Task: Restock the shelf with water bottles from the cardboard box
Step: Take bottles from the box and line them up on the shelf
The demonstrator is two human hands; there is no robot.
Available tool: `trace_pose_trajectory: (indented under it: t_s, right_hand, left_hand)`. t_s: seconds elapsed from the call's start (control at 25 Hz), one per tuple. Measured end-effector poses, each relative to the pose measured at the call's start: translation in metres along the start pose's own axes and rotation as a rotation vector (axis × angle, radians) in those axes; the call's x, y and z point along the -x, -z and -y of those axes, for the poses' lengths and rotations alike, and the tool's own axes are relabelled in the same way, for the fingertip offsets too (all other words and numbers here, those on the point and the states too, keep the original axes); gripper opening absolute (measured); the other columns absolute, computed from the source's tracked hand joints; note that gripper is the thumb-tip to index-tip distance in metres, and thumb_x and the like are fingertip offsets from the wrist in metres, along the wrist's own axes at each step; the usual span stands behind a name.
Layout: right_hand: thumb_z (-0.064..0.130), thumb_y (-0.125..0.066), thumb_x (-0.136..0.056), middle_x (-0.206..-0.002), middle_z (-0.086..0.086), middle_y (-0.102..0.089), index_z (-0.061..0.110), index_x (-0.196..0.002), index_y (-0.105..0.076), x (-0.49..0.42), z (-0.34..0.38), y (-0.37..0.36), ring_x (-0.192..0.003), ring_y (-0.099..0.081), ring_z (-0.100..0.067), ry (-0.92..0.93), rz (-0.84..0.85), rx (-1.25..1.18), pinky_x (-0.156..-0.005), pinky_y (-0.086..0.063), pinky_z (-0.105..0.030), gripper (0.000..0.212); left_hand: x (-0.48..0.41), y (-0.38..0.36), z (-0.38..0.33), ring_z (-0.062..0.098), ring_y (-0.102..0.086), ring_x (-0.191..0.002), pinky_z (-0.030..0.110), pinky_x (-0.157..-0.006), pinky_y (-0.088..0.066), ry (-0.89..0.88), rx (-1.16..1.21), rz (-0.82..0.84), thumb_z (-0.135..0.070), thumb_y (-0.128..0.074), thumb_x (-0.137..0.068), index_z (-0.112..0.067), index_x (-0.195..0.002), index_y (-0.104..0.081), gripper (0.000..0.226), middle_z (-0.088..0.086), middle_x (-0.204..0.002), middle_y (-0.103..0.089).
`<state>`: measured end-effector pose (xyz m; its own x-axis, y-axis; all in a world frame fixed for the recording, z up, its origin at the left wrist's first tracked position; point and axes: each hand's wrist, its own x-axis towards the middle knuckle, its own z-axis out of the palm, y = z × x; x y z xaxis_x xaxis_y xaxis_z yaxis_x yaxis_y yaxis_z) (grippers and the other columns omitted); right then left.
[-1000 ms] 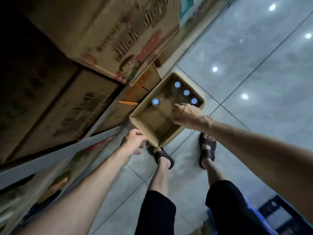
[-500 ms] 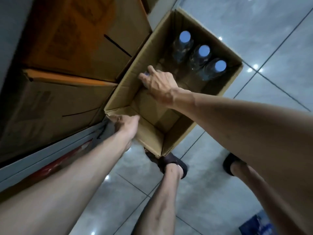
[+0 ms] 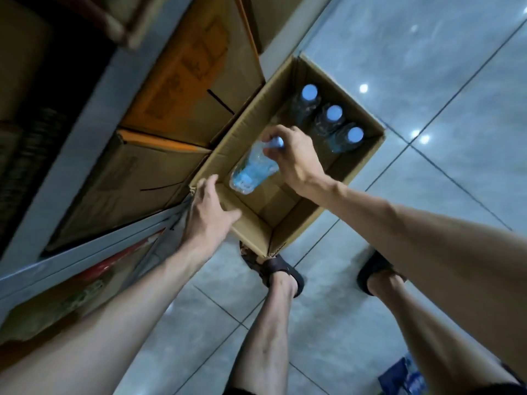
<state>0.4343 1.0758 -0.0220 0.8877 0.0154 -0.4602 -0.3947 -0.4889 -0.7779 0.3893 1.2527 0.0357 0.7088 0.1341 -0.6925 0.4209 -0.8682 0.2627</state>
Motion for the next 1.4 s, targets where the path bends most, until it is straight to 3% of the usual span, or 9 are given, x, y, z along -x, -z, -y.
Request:
trace_pose_trajectory:
  t_s: [0.12, 0.32, 0.48, 0.68, 0.8, 1.0, 1.24, 1.32, 1.4]
  right_hand:
    - [0.019, -0.065, -0.084, -0.1, -0.007, -0.061, 0.02, -0.099, -0.064, 0.036, 0.054, 0.058, -0.092, -0.058, -0.021, 0.028, -0.047, -0.065, -0.077, -0.049, -0.031, 0.015]
    - [0.023, -0.062, -0.082, -0.091, -0.003, -0.064, 0.029, -0.091, -0.06, 0.096, 0.187, 0.194, -0.085, -0.061, -0.021, 0.216, 0.116, -0.171, -0.075, -0.05, -0.042, 0.012]
    - [0.008, -0.062, -0.083, -0.083, 0.01, -0.062, 0.022, -0.091, -0.061, 0.159, 0.32, 0.31, -0.078, -0.057, -0.009, 0.319, 0.294, -0.231, -0.071, -0.047, -0.028, 0.016]
    - [0.008, -0.066, -0.088, -0.08, 0.004, -0.061, 0.009, -0.108, -0.064, 0.229, 0.449, 0.389, -0.066, -0.054, 0.004, 0.345, 0.343, -0.231, -0.06, -0.041, -0.01, 0.02]
    - [0.029, -0.073, -0.084, -0.101, -0.002, -0.067, 0.018, -0.122, -0.052, 0.271, 0.506, 0.408, -0.085, -0.066, -0.005, 0.266, 0.297, -0.305, -0.065, -0.051, -0.017, 0.045]
    - [0.023, -0.082, -0.076, -0.114, -0.008, -0.066, 0.012, -0.12, -0.04, 0.303, 0.57, 0.408, -0.098, -0.071, -0.019, 0.199, 0.299, -0.393, -0.079, -0.061, -0.038, 0.061]
    - [0.012, -0.085, -0.071, -0.102, -0.002, -0.069, 0.019, -0.112, -0.046, 0.304, 0.646, 0.399, -0.092, -0.071, -0.013, 0.483, 0.464, -0.146, -0.081, -0.06, -0.04, 0.057]
    - [0.008, -0.083, -0.073, -0.103, 0.001, -0.068, 0.018, -0.118, -0.044, 0.3, 0.669, 0.391, -0.09, -0.07, -0.005, 0.568, 0.538, -0.031, -0.075, -0.059, -0.026, 0.06]
    - [0.009, -0.085, -0.07, -0.11, -0.004, -0.068, 0.017, -0.122, -0.042, 0.288, 0.687, 0.372, -0.097, -0.07, -0.01, 0.606, 0.584, 0.075, -0.081, -0.059, -0.03, 0.069]
  left_hand:
    - [0.036, 0.039, -0.041, 0.029, -0.031, -0.138, 0.032, -0.109, -0.026, -0.292, -0.132, 0.045, -0.03, -0.078, -0.076, -0.01, -0.149, -0.024, 0.092, 0.011, -0.153, -0.029]
    - [0.123, 0.143, -0.122, 0.03, -0.062, -0.108, 0.022, -0.082, -0.038, -0.391, 0.048, -0.092, -0.015, -0.087, -0.064, -0.005, -0.129, -0.051, 0.076, 0.014, -0.119, -0.063]
    - [0.237, 0.251, -0.193, -0.013, -0.06, -0.089, 0.011, -0.08, -0.048, -0.369, 0.244, 0.074, -0.038, -0.087, -0.06, -0.016, -0.121, -0.051, 0.074, -0.005, -0.107, -0.065]
    - [0.357, 0.347, -0.243, 0.006, -0.067, -0.1, 0.039, -0.09, -0.054, -0.364, 0.356, -0.002, -0.051, -0.081, -0.059, -0.033, -0.117, -0.056, 0.065, -0.012, -0.107, -0.07]
    - [0.418, 0.393, -0.268, 0.012, -0.067, -0.096, 0.034, -0.081, -0.055, -0.381, 0.295, -0.228, -0.048, -0.079, -0.063, -0.032, -0.113, -0.054, 0.058, -0.011, -0.102, -0.07]
    - [0.473, 0.441, -0.277, 0.018, -0.066, -0.087, 0.036, -0.066, -0.056, -0.282, 0.137, -0.575, -0.056, -0.076, -0.06, -0.031, -0.104, -0.041, 0.062, -0.005, -0.098, -0.068]
    - [0.499, 0.48, -0.237, 0.011, -0.068, -0.086, 0.015, -0.069, -0.053, -0.336, 0.949, -0.244, -0.024, -0.079, -0.076, -0.021, -0.105, -0.061, 0.034, -0.007, -0.094, -0.072]
    - [0.497, 0.488, -0.221, 0.016, -0.07, -0.094, 0.022, -0.075, -0.056, -0.35, 1.03, -0.198, -0.021, -0.08, -0.076, -0.013, -0.113, -0.063, 0.041, 0.002, -0.102, -0.074]
    - [0.492, 0.49, -0.207, 0.018, -0.071, -0.095, 0.031, -0.082, -0.057, -0.332, 1.035, -0.289, -0.024, -0.083, -0.072, -0.01, -0.114, -0.063, 0.049, 0.004, -0.104, -0.074]
